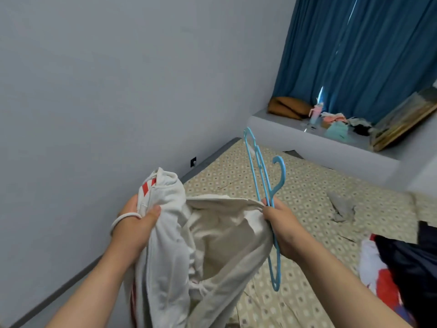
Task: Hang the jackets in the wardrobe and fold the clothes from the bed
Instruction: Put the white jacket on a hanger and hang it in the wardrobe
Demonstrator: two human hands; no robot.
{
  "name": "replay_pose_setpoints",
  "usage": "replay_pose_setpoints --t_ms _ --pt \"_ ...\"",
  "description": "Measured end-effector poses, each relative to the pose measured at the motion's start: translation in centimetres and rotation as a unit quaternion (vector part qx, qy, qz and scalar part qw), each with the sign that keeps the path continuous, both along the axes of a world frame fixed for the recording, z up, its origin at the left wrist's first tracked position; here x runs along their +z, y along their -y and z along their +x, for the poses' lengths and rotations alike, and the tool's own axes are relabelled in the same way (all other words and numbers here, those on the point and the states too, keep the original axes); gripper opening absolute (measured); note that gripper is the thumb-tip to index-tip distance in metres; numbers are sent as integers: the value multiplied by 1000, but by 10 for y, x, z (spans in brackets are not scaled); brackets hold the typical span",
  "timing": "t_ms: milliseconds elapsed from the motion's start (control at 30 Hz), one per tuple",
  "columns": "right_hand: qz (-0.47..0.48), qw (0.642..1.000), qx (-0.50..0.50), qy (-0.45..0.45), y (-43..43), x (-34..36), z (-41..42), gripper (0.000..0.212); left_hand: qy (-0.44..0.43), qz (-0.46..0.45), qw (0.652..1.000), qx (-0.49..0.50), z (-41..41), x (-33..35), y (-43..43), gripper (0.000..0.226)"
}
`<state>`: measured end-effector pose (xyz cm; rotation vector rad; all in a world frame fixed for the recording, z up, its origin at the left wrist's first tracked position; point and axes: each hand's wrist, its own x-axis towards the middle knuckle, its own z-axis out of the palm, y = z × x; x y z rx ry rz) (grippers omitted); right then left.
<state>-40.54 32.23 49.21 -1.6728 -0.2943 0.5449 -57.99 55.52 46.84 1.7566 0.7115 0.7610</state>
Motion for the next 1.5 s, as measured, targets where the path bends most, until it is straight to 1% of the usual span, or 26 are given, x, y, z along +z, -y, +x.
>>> replay_pose_setpoints --t_ms 33,167,267,333,400,500,567,633,667,700,733,800,867,933,1000,1067,1133,1200,1233,1267,1300,1333,1367,1433,1467,1500 --pt "-7 1000 -26 7 7 -5 16 29 -10 9 1000 -10 15 -2 -7 56" --pt "-47 992 -111 38 30 -23 80 12 -54 45 997 -28 81 -15 -28 34" --pt "-86 984 -146 59 41 -37 129 17 -62 98 992 -39 135 -25 -41 35" --pt "-113 976 -169 73 46 -44 156 10 -65 174 982 -40 171 -35 -54 40" --pt "-136 967 -197 87 48 -50 179 2 -77 171 982 -11 201 -50 -72 33" --pt "-166 949 -253 91 58 -50 205 5 -139 110 982 64 236 -68 -97 26" --pt "-190 945 -255 71 67 -49 216 9 -177 56 981 61 264 -72 -110 28" --pt "-228 944 -232 51 72 -47 224 12 -130 -138 980 61 297 -68 -116 29" --pt "-241 942 -232 36 72 -47 227 11 -86 -247 963 60 314 -68 -118 28" --pt "-240 940 -243 15 68 -47 229 8 -46 -318 946 46 328 -68 -119 29" --pt "-222 939 -261 -14 63 -46 229 5 -20 -356 934 21 343 -70 -121 33" --pt "-146 935 -313 -82 47 -41 228 11 -4 -403 915 -9 372 -69 -120 39" --pt "-67 922 -357 -136 28 -33 225 10 12 -432 901 -33 397 -65 -123 39" --pt "-20 905 -391 -164 10 -22 223 8 30 -467 881 -61 416 -53 -123 37" --pt "3 895 -417 -161 -7 -8 222 10 4 -469 880 -75 428 -45 -125 30" --pt "33 893 -423 -152 -22 7 222 18 -37 -437 891 -118 444 -38 -135 30" --pt "52 891 -424 -154 -36 20 220 23 -72 -417 880 -213 455 -34 -144 47" --pt "46 890 -428 -147 -46 29 216 24 -129 -337 891 -274 458 -29 -145 62" --pt "39 890 -432 -140 -50 32 214 27 -169 -247 907 -295 458 -26 -143 60" --pt "29 888 -438 -135 -53 33 213 28 -208 -123 917 -317 459 -25 -141 52" --pt "20 884 -449 -132 -54 33 212 28 -244 17 912 -330 462 -26 -141 41" --pt "13 879 -458 -132 -54 31 212 25 -282 154 885 -337 465 -25 -139 28" --pt "6 873 -470 -133 -53 29 212 19 -312 263 845 -345 468 -24 -138 18" --pt "-7 860 -492 -136 -51 26 212 8 -354 377 781 -350 475 -30 -139 15" --pt "-9 855 -500 -135 -48 24 213 7 -360 410 760 -353 475 -34 -140 16" --pt "-13 854 -504 -133 -46 21 214 7 -354 430 754 -348 474 -39 -143 17"
